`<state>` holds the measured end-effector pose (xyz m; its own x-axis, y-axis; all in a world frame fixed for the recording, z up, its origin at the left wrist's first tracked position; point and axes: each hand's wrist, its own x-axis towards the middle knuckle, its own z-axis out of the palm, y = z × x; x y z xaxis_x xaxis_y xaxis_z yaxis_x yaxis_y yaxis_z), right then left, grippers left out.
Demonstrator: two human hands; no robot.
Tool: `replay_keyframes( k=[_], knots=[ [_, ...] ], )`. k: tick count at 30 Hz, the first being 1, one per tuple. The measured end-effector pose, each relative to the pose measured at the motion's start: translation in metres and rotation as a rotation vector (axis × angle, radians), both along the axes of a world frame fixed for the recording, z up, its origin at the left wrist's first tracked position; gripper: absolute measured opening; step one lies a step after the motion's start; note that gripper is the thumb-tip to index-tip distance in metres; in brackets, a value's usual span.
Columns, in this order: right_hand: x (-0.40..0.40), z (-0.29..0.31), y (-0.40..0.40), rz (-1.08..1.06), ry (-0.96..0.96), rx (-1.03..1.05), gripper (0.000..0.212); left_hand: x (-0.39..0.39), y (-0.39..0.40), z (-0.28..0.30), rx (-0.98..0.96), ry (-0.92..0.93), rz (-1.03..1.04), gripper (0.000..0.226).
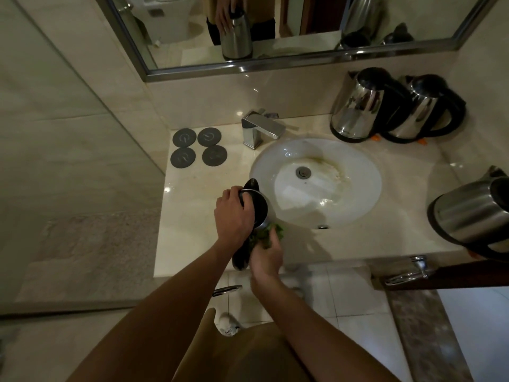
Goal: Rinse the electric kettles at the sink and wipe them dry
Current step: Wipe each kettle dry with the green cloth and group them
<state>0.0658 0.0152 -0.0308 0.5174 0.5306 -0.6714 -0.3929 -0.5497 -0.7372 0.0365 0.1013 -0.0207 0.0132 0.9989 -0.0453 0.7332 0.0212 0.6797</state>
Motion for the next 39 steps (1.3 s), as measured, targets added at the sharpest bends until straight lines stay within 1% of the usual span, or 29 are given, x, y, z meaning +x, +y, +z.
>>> replay_keyframes(
  k=[2,5,7,9,10,12,14,17,19,20,23,26,27,29,32,34,37,39],
  knots=[
    [-0.001,0.011,-0.007,0.056,-0.158,0.035,0.058,-0.001,0.000,-0.002,0.000,0.000,0.002,0.034],
    [0.014,0.014,-0.011,0.144,-0.401,0.045,0.047,0.000,0.001,-0.003,-0.002,0.001,0.004,0.034],
    [0.017,0.013,-0.013,0.228,-0.503,0.052,0.045,0.000,0.001,-0.002,0.003,0.004,0.003,0.034],
    [0.025,0.010,-0.009,0.292,-0.573,0.016,0.044,0.000,0.001,-0.003,0.005,0.012,0.001,0.035],
    [0.033,0.006,-0.005,0.328,-0.580,-0.022,0.043,0.000,0.001,-0.003,0.003,0.014,-0.002,0.035],
    [0.050,-0.004,0.001,0.400,-0.531,-0.093,0.037,0.000,0.000,-0.002,0.007,0.012,-0.007,0.034],
    [0.050,-0.005,-0.001,0.397,-0.528,-0.089,0.035,0.000,0.000,-0.002,0.014,0.010,-0.003,0.034],
    [0.028,0.009,-0.014,0.347,-0.627,0.104,0.040,-0.001,0.001,-0.003,0.013,0.008,-0.002,0.034],
    [0.022,0.012,-0.012,0.310,-0.625,0.206,0.043,0.000,0.001,-0.004,0.013,0.011,0.003,0.034],
    [0.024,0.015,-0.006,0.274,-0.596,0.215,0.043,0.000,0.001,-0.004,0.012,0.012,0.006,0.033],
    [0.037,0.005,0.015,0.205,-0.498,0.166,0.043,0.000,0.001,-0.003,0.008,0.010,0.004,0.033],
    [0.062,-0.016,0.031,0.232,-0.364,0.077,0.040,0.000,0.002,-0.002,-0.001,0.010,0.006,0.033],
    [0.066,-0.020,0.030,0.253,-0.376,0.052,0.038,0.000,0.001,-0.002,-0.002,0.010,0.003,0.033],
    [0.055,-0.018,0.016,0.270,-0.468,0.048,0.035,0.000,0.001,-0.002,-0.002,0.012,-0.001,0.033],
    [0.012,0.000,-0.011,0.264,-0.527,0.160,0.047,0.000,0.003,-0.004,-0.003,0.019,0.001,0.033],
    [0.002,0.004,-0.006,0.226,-0.549,0.222,0.049,-0.001,0.003,-0.005,0.004,0.019,-0.006,0.032],
    [0.027,0.005,0.022,0.206,-0.510,0.134,0.044,-0.001,0.003,-0.003,0.010,0.018,-0.013,0.031],
    [0.056,-0.003,0.036,0.256,-0.382,0.078,0.039,0.000,0.003,-0.002,0.007,0.018,-0.012,0.032]
  ],
)
